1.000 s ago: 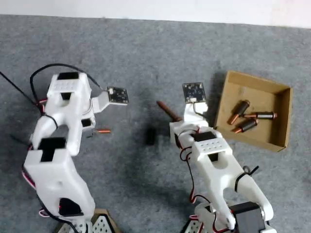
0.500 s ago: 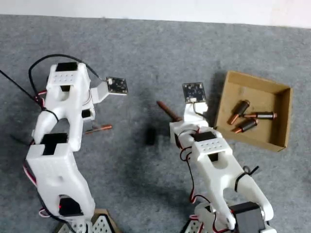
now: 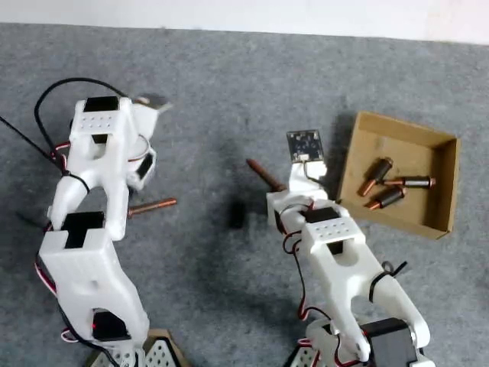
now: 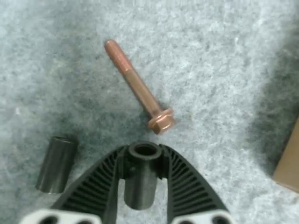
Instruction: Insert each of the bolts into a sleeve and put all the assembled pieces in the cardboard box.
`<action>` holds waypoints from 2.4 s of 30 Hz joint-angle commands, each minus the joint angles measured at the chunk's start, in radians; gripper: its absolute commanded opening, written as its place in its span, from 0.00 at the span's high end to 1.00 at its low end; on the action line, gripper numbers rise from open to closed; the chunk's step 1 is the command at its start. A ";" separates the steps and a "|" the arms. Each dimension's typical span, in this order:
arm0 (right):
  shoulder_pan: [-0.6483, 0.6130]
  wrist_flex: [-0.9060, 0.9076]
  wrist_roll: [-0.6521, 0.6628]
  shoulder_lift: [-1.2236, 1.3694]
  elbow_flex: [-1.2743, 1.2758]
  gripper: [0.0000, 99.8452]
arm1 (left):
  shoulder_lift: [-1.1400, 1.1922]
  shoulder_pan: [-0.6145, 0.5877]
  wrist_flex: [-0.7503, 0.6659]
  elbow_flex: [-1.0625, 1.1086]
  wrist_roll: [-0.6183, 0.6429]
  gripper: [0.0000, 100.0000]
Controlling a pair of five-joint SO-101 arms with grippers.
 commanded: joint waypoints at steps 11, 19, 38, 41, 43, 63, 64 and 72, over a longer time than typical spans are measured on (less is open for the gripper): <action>0.010 -0.022 0.052 -0.038 -0.007 0.99 | -0.068 0.082 0.120 -0.039 0.879 0.90; 0.010 -0.022 0.078 -0.038 -0.005 0.99 | -0.067 0.079 0.057 0.005 1.022 0.90; 0.007 -0.022 0.083 -0.038 -0.008 0.99 | -0.070 0.048 -0.365 0.312 1.082 0.90; 0.005 -0.022 0.083 -0.038 -0.008 0.99 | -0.070 0.047 -0.399 0.360 1.083 0.90; 0.005 -0.022 0.083 -0.038 -0.008 0.99 | -0.085 0.033 -0.400 0.371 1.085 0.90; 0.004 -0.022 0.084 -0.036 -0.007 0.99 | -0.444 0.013 -0.680 0.776 1.192 0.90; 0.004 -0.022 0.084 -0.036 -0.007 0.99 | -0.440 0.013 -0.686 0.782 1.192 0.90; 0.004 -0.022 0.084 -0.036 -0.007 0.99 | -0.437 0.010 -0.690 0.786 1.195 0.90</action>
